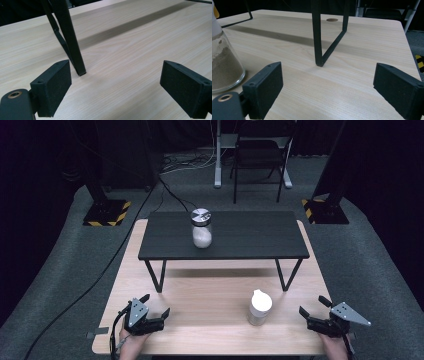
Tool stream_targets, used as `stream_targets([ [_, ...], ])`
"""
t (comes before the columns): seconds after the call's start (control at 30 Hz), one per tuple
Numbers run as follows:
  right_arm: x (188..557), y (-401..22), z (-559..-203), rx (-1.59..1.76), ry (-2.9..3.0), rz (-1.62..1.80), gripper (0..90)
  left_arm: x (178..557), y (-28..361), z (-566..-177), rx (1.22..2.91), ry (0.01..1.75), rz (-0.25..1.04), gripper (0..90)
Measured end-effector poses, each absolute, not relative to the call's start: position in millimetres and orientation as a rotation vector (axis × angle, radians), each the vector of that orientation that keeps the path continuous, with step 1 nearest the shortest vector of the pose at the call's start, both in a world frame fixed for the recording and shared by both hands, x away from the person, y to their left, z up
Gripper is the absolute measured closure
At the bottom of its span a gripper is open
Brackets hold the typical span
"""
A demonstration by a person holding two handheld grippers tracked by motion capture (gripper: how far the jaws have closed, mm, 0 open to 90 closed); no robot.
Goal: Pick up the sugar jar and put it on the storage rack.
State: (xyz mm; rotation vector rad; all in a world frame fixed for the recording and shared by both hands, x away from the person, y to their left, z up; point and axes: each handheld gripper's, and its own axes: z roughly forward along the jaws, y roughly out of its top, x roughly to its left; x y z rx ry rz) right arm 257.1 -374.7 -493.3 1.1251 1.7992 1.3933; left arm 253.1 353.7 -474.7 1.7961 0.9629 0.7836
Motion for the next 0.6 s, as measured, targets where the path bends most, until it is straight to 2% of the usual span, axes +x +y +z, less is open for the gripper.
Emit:
stream_targets([
  [0.6,257.8,-374.4,-492.6,1.123,1.805,1.388,7.9,254.0,353.5,-474.7,1.804,0.963,0.778,9.9],
])
